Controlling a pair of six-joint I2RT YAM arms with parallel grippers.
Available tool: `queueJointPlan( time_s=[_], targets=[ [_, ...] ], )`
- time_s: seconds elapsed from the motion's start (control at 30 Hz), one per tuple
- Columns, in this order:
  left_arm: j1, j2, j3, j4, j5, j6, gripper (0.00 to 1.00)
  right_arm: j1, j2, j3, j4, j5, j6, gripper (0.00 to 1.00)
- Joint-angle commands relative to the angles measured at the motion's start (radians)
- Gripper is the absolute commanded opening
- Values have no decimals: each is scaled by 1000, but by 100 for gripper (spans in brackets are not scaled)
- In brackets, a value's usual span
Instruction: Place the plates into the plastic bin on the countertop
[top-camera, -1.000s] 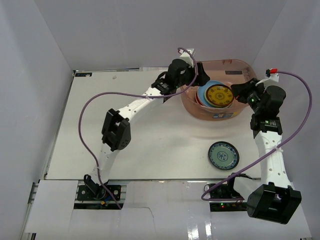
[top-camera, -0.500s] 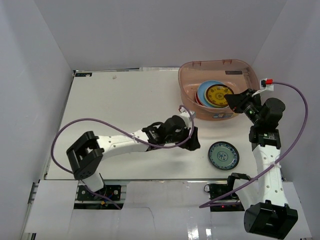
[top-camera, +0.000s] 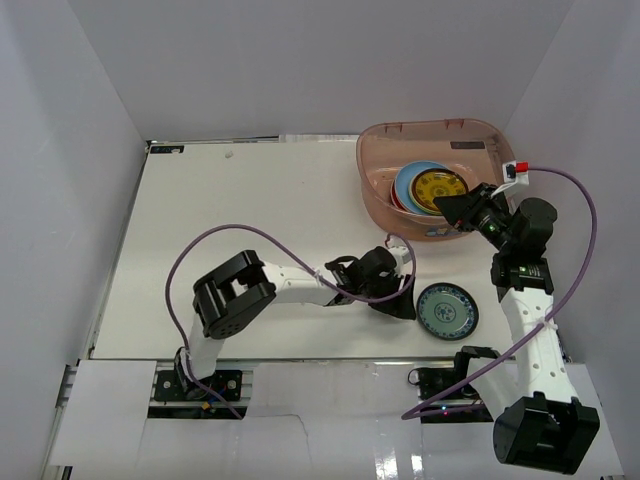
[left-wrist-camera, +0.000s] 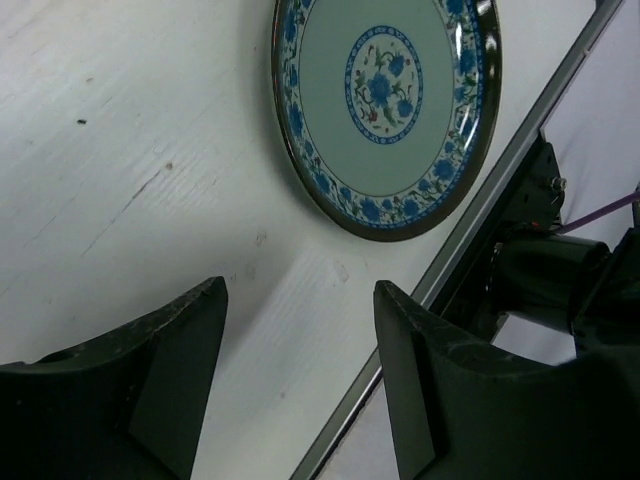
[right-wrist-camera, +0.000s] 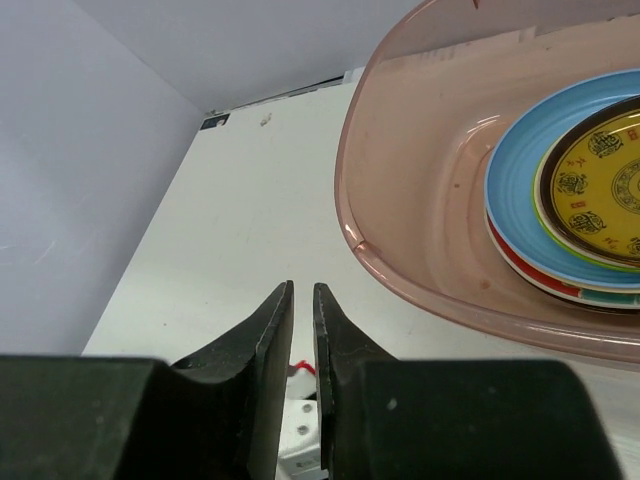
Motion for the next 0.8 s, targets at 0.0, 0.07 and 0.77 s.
queueJointPlan(
  time_s=[0.0, 0.07, 0.77],
  targets=[
    [-5, 72, 91, 51, 51, -6, 69, 11, -2, -1, 71, -27, 15, 20],
    [-5, 121, 131, 43, 53, -3, 65, 14, -4, -1, 71, -27, 15, 20],
    [84, -20, -31, 87, 24, -111, 0, 28, 4, 104, 66, -27, 43, 21]
  ],
)
